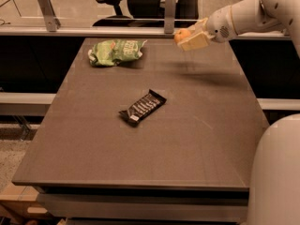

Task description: Move orange near green jalapeno chip bag

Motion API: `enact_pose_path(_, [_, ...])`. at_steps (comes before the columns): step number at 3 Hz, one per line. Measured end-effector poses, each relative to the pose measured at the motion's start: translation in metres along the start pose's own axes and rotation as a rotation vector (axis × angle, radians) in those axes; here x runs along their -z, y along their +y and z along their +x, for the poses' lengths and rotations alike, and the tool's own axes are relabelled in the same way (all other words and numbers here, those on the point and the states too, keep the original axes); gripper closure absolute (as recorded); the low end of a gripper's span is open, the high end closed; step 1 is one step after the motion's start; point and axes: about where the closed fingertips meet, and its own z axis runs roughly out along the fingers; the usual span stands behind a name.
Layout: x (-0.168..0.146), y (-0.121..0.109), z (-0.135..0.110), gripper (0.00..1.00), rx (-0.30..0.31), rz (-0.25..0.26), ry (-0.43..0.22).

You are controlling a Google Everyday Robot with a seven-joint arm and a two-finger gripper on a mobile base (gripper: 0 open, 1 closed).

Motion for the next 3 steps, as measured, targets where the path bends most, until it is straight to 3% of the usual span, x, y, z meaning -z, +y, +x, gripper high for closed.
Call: enact_pose_path(3, [-0.073, -0.007, 0.012, 1.00, -0.026, -0.101, -0.028])
